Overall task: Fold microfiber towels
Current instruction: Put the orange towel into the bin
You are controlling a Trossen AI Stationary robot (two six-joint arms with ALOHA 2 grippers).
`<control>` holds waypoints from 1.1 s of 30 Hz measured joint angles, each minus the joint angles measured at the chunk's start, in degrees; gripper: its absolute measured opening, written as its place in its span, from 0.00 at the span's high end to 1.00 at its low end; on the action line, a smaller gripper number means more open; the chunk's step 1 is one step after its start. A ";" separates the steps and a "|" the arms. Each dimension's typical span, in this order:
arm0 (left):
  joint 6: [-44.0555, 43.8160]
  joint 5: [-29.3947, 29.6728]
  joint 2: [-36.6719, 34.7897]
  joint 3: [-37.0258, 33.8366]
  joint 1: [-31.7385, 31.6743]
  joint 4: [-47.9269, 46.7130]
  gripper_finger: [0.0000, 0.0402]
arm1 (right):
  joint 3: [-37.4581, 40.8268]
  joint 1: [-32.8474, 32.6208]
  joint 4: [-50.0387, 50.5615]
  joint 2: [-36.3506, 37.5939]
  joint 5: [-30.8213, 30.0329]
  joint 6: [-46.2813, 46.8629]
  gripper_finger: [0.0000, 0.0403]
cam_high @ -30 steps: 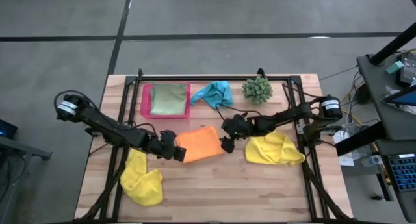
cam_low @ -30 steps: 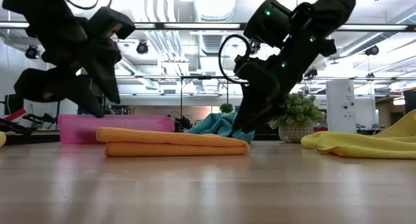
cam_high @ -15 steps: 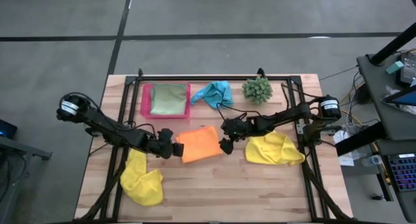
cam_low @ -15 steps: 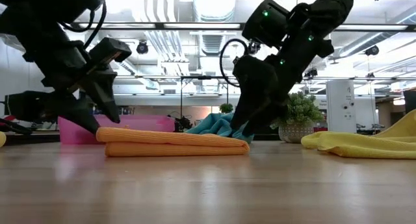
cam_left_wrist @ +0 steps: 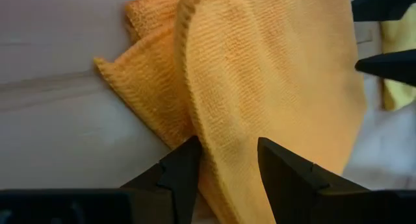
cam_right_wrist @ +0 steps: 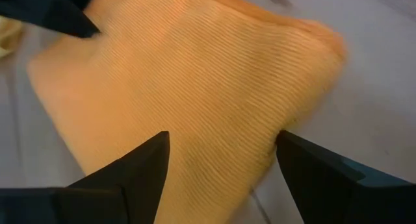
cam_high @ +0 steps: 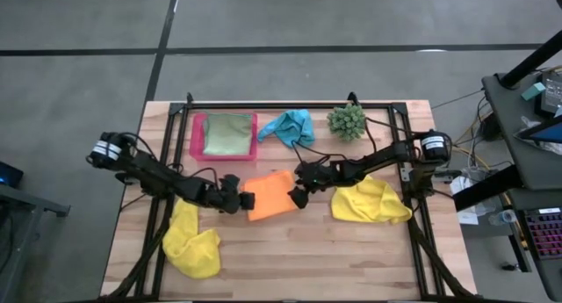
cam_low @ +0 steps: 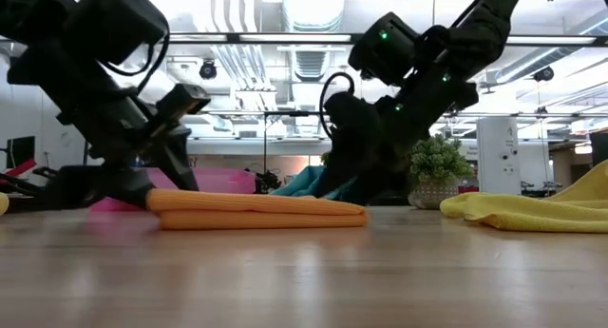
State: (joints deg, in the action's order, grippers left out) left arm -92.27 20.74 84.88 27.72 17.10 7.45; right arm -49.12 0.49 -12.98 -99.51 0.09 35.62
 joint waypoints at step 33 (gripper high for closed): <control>22.53 5.27 4.00 0.66 -1.19 9.95 1.00 | 0.02 0.31 -9.03 -0.52 4.40 0.34 0.97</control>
State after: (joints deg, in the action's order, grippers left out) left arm -69.74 26.01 88.88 28.38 15.91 17.39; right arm -49.10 0.80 -22.01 -100.03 4.49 35.96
